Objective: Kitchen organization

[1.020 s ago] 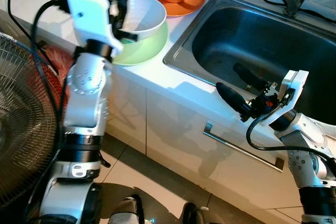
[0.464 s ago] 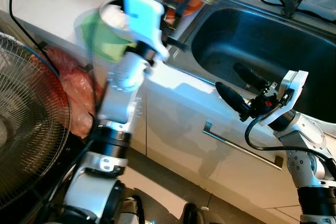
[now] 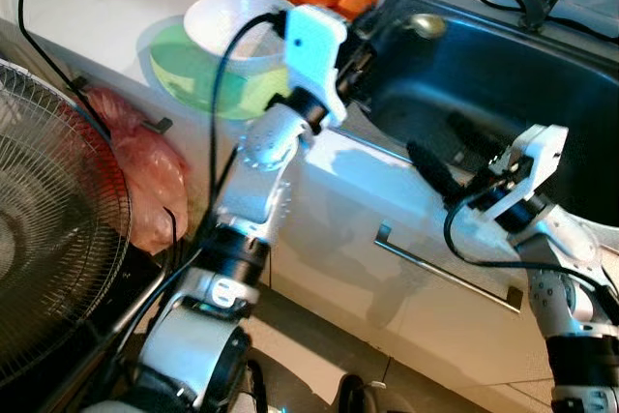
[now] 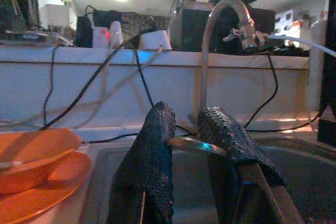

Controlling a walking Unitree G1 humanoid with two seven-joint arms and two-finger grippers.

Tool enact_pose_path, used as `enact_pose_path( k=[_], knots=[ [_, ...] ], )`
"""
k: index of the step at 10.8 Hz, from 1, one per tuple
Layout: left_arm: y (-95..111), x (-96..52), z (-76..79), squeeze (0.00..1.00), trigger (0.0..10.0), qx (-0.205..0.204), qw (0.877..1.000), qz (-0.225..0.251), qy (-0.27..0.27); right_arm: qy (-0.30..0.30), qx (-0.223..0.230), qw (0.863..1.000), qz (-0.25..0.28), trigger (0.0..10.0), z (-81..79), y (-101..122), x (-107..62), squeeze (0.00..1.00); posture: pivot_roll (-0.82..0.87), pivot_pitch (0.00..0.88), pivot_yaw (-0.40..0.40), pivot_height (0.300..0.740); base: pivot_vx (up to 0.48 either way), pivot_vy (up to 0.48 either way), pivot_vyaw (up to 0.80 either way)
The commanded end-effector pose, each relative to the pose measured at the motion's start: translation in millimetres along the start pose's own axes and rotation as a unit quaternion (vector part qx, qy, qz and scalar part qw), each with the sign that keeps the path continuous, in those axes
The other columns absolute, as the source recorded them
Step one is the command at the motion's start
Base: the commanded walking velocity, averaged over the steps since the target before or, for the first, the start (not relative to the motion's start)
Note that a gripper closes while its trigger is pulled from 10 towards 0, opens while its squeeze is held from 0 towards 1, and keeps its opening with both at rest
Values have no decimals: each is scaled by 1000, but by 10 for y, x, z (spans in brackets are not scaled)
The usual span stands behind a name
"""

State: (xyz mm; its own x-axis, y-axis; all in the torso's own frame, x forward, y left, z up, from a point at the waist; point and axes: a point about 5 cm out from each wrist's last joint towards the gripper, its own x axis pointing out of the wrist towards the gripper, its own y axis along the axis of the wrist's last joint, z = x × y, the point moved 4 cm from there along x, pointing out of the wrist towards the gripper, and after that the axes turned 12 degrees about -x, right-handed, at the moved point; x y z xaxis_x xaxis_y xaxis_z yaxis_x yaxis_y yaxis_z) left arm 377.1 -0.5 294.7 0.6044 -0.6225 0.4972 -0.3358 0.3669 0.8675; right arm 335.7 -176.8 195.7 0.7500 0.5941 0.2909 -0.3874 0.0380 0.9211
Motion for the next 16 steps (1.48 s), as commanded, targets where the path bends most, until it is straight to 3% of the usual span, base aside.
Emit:
enact_pose_path(
  k=[1, 8, 16],
  knots=[
    [-8, 49, 66, 0, 10000, -6, 1000, 2, -15, -16, -10, 1000, -6, 10000, 74, -9, -46, 0, 50, 170, -39, 740, 0, 0, 0],
    [-455, 89, -1, 0, 10000, -82, 995, -61, 19, -80, -47, 995, -37, 10000, 321, -31, -93, 0, 19, 173, -26, 740, 0, 0, 0],
    [-670, 187, 3, 0, 10000, -128, 984, -101, 75, -52, -42, 997, -45, 10000, 237, -83, -91, 0, 6, 157, -26, 740, 0, 0, 0]
  ],
)
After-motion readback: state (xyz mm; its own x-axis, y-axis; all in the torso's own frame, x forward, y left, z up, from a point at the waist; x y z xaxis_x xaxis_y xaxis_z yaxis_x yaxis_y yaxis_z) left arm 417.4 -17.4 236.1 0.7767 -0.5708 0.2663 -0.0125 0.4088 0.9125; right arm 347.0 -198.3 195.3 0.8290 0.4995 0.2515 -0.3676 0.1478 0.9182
